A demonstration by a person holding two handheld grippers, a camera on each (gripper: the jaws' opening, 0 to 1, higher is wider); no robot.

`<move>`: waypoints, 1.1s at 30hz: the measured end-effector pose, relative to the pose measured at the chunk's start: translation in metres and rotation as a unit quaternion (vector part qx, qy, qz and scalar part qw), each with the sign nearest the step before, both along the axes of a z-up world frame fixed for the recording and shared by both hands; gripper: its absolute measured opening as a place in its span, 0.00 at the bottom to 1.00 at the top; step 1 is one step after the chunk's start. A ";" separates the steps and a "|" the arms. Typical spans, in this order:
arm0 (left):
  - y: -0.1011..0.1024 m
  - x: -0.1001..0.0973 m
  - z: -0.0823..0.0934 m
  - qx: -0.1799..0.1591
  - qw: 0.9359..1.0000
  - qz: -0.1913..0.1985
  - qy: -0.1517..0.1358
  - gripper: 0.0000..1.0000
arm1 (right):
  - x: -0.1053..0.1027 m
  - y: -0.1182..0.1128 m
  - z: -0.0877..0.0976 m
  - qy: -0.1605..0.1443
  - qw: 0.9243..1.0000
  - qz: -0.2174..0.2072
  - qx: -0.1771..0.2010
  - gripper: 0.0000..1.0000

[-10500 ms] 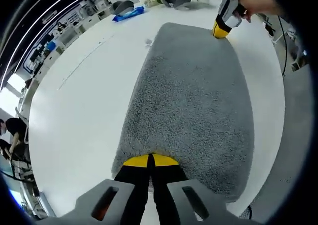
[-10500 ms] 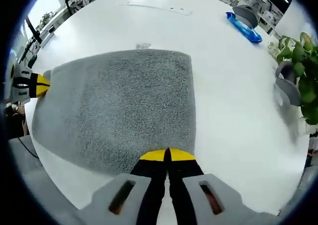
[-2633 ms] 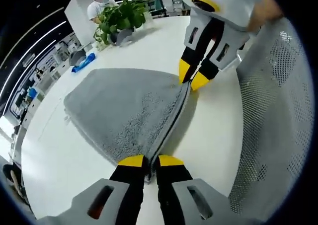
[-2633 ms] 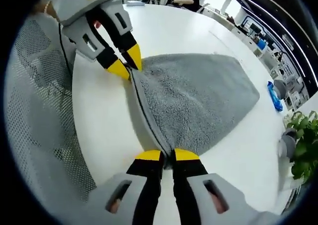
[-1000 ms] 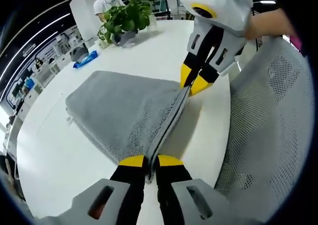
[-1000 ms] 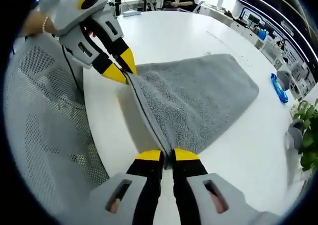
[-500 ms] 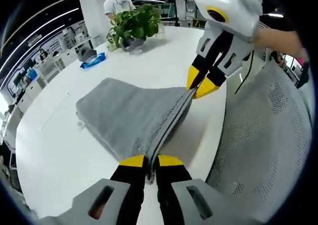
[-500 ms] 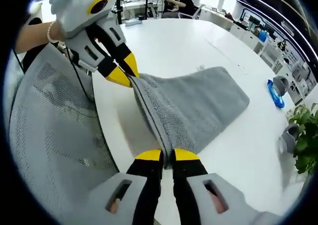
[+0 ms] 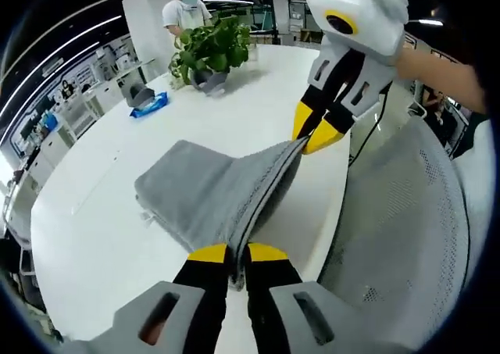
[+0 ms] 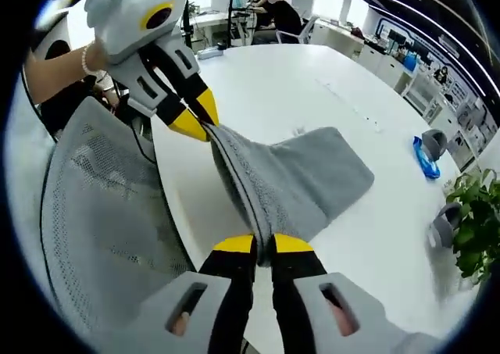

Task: Fold the towel on the table until its edges align and the towel forms a compact rectangular stack.

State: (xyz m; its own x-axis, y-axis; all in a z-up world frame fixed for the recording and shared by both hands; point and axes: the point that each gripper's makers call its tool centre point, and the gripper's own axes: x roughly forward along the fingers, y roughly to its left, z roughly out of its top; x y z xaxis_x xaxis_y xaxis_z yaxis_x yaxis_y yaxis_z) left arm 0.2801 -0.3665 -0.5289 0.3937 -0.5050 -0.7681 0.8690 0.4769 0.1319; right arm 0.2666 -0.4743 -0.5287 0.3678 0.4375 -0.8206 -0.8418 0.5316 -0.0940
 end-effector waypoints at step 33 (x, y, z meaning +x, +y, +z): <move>-0.001 0.047 0.045 -0.054 0.996 0.053 -0.040 0.08 | 0.042 -0.002 0.045 -0.061 0.997 -0.035 0.031 0.04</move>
